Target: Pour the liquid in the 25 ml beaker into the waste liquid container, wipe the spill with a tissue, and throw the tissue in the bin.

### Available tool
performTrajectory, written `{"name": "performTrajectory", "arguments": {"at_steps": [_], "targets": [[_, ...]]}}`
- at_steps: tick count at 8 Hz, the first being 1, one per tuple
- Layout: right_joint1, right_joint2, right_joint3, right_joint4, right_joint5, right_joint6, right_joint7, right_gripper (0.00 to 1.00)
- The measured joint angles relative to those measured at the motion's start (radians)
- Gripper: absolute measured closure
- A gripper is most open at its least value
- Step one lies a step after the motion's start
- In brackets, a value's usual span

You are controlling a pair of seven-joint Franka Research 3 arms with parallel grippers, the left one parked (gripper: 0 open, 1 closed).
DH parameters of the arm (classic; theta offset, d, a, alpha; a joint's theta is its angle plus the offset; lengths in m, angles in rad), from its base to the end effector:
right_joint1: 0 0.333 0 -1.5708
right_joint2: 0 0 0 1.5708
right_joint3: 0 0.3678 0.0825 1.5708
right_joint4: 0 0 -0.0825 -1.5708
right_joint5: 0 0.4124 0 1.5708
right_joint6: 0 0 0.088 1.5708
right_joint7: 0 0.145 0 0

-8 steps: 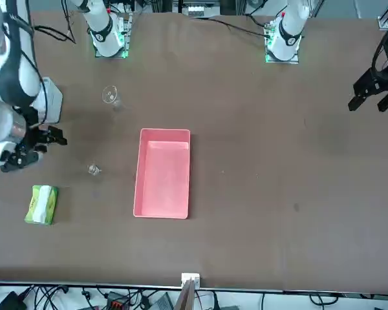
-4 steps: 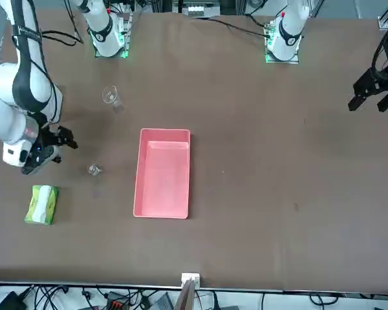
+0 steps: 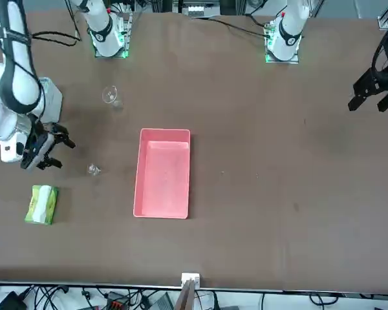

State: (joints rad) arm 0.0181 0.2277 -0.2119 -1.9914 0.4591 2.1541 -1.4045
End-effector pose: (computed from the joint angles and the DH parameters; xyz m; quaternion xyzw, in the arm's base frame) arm 0.6199 -0.0848 0.3465 -0.8775 -0.4503 -0.0982 0.1326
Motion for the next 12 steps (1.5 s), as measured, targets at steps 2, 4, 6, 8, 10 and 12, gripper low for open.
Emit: {"name": "performTrajectory", "arguments": {"at_steps": [2,4,6,8,10,12], "targets": [[-0.05,0.021,-0.001,-0.015,0.139,-0.024,-0.225,0.0],[-0.079,0.062,-0.001,-0.018,0.274,-0.077,-0.405,0.0],[-0.102,0.096,-0.001,-0.018,0.312,-0.122,-0.501,0.0],[-0.128,0.112,-0.001,-0.018,0.35,-0.154,-0.617,0.0],[-0.143,0.14,-0.001,-0.017,0.391,-0.165,-0.727,0.0],[-0.146,0.188,-0.001,0.004,0.41,-0.171,-0.786,0.0]]}}
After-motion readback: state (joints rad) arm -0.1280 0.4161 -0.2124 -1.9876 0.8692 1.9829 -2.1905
